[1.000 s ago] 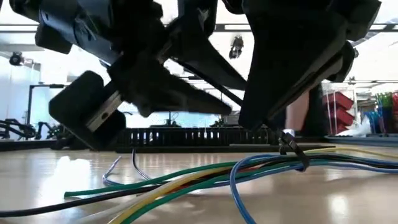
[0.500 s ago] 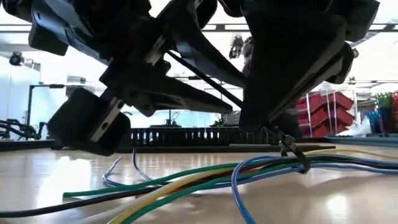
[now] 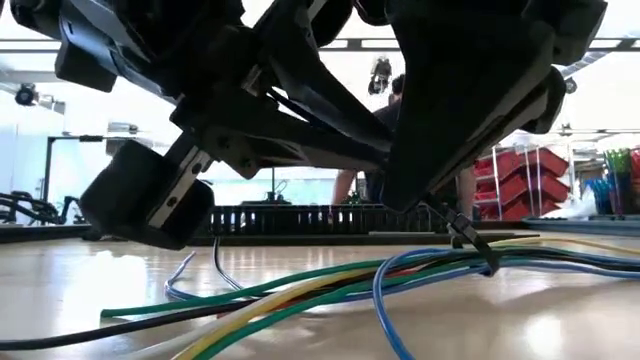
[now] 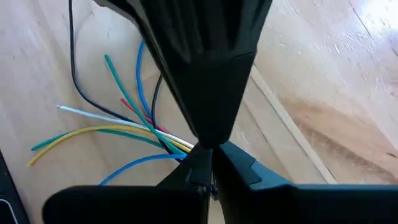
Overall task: Ziptie cables
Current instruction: Wrap the cable wires with the black zip tie
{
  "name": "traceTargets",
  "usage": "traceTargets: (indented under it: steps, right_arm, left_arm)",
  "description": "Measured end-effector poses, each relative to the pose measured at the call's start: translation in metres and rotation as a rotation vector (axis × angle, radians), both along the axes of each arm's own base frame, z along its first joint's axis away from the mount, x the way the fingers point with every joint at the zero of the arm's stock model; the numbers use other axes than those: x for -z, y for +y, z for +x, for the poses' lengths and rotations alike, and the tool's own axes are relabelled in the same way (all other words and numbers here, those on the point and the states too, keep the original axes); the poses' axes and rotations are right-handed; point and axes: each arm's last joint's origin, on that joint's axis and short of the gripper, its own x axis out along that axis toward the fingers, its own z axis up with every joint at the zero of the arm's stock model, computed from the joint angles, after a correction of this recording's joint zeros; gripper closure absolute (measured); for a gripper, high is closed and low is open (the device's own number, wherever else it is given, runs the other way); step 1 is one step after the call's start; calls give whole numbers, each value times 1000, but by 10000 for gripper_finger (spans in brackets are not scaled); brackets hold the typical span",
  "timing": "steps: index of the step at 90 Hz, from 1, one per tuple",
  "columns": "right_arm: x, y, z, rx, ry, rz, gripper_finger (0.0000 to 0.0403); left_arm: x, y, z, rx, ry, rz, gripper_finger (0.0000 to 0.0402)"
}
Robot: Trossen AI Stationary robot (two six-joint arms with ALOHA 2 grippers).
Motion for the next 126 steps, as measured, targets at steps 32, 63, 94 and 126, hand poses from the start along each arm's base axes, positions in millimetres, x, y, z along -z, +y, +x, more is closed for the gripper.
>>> traceTargets:
  steps: [32,63,94,126]
  right_arm:
    - [-1,0,0,-8,-3,-3,403]
    - [-5,0,0,-19,-13,-6,403]
    - [-6,0,0,-28,-14,-10,403]
    - [-6,0,0,-34,-15,-10,403]
  left_arm:
    - [2,0,-1,13,22,0,394]
    - [3,1,-1,15,27,12,353]
    - [-1,5,3,4,-5,-4,351]
    - [1,4,2,27,17,-5,380]
